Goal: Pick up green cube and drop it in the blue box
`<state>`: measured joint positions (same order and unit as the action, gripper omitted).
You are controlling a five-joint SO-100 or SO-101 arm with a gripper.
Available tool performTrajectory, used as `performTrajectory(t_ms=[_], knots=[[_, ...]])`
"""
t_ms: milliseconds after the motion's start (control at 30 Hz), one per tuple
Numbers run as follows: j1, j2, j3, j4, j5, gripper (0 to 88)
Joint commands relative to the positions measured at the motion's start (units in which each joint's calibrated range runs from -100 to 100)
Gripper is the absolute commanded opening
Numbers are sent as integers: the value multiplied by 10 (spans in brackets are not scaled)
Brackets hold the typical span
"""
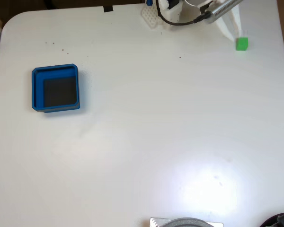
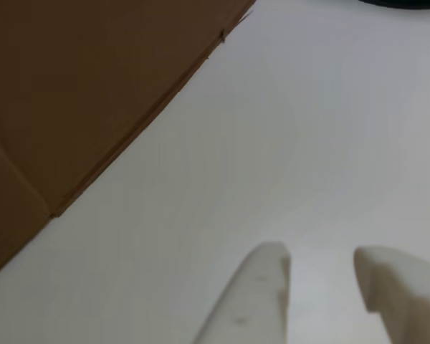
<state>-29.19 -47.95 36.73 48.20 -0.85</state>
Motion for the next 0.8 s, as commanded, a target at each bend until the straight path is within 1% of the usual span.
performTrajectory(t_ms=[0,333,600,767], knots=[[-20,-5,-32,2,1,21],[-51,-3,-15,11,2,21],[-62,-5,-17,123,2,21],[-66,-5,-17,154,2,21]])
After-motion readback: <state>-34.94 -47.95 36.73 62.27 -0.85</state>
